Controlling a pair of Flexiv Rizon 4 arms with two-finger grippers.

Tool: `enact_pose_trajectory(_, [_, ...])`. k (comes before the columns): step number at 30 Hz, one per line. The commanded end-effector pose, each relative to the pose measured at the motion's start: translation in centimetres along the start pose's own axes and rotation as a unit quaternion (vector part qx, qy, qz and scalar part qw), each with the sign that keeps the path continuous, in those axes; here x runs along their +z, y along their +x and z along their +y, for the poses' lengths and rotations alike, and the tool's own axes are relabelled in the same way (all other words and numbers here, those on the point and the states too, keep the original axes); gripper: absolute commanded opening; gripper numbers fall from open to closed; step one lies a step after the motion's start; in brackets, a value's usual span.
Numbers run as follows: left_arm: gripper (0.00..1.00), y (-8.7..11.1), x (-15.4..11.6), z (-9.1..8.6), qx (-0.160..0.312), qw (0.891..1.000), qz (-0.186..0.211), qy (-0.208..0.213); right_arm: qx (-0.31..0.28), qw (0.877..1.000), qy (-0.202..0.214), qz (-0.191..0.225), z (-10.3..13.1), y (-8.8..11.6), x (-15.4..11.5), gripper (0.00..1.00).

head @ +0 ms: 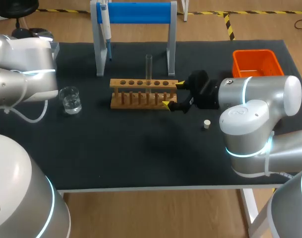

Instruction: Invert the test tube, pick up the pipette, mount the tip to pipette, aspirate from beaker and dispense into the tube, eject the tip, return the pipette, and cap with the stopper.

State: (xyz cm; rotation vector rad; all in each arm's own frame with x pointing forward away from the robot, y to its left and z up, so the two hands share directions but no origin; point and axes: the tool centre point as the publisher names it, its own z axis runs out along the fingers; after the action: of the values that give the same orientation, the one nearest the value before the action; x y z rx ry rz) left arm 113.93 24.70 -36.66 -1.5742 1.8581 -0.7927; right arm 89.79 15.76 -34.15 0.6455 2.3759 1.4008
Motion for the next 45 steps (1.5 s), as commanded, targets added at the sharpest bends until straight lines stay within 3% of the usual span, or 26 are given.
enact_pose_trajectory(1, [0.00, 0.0, -0.3, -0.1, 0.000, 1.000, -0.002, 0.003, 0.000, 1.000, -0.002, 0.001, -0.1, 0.0, -0.1, 1.00])
enact_pose_trajectory(29, [0.00, 0.1, -2.3, -2.4, 0.012, 1.000, -0.017, 0.022, 0.000, 1.000, -0.002, 0.001, -0.1, 0.0, -0.1, 1.00])
enact_pose_trajectory(45, [0.00, 0.3, -4.6, -4.6, 0.021, 0.998, -0.030, 0.042, 0.000, 1.000, -0.002, 0.001, -0.1, 0.0, -0.1, 1.00])
